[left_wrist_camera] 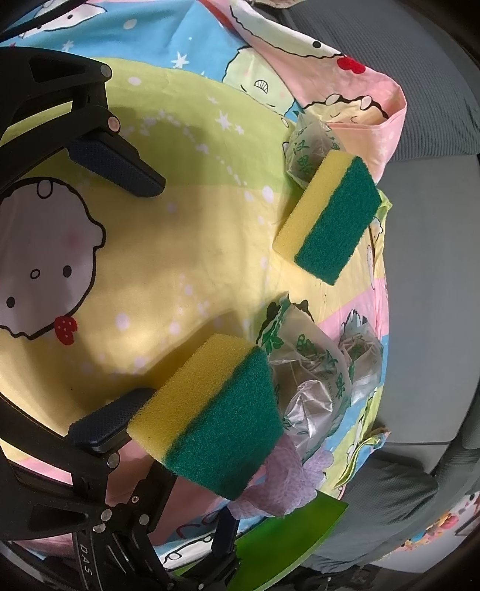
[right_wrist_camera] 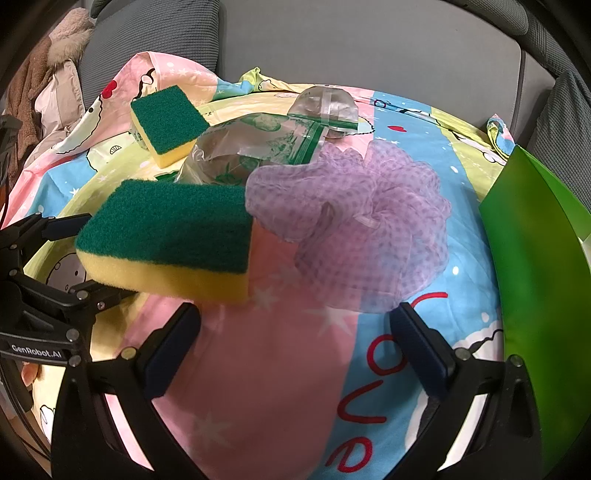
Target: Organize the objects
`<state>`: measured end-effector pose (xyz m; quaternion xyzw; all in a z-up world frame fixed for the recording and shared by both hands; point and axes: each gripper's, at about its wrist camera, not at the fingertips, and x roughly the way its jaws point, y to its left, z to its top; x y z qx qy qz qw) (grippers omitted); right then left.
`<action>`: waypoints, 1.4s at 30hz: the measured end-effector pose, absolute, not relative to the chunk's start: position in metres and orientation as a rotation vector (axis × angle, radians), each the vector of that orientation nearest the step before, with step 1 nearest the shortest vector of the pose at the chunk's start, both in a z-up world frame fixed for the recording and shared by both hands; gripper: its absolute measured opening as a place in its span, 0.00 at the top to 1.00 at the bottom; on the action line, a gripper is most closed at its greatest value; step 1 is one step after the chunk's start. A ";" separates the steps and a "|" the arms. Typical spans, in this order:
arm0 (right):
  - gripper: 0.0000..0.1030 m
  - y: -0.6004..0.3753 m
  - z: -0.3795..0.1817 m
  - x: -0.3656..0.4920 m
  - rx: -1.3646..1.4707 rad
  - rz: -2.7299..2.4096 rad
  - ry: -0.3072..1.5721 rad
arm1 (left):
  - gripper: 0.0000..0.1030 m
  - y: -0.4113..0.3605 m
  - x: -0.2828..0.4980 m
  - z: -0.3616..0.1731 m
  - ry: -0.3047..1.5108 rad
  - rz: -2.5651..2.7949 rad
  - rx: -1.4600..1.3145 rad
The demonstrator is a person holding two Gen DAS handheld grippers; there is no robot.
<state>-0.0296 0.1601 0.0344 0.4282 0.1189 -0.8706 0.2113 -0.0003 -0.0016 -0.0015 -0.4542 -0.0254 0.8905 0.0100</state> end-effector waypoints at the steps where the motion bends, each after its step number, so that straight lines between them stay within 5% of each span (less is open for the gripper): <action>1: 0.00 0.160 0.034 -0.030 1.190 -2.418 0.329 | 0.00 -0.002 0.000 -0.002 -0.081 2.780 -1.418; 17: 0.01 0.154 0.038 -0.031 1.364 -2.434 0.325 | 0.00 -0.006 -0.001 0.008 -0.079 2.727 -1.578; 25: 0.01 0.193 0.066 -0.025 1.478 -2.454 -0.246 | 0.00 -0.010 0.025 0.051 -0.063 2.839 -1.389; 35: 0.01 0.203 0.111 -0.001 1.177 -2.514 -0.480 | 0.00 -0.023 0.026 0.076 -0.351 2.762 -1.267; 42: 0.11 0.197 0.116 -0.003 1.134 -2.310 -0.672 | 0.00 -0.019 0.024 0.071 -0.370 2.708 -1.308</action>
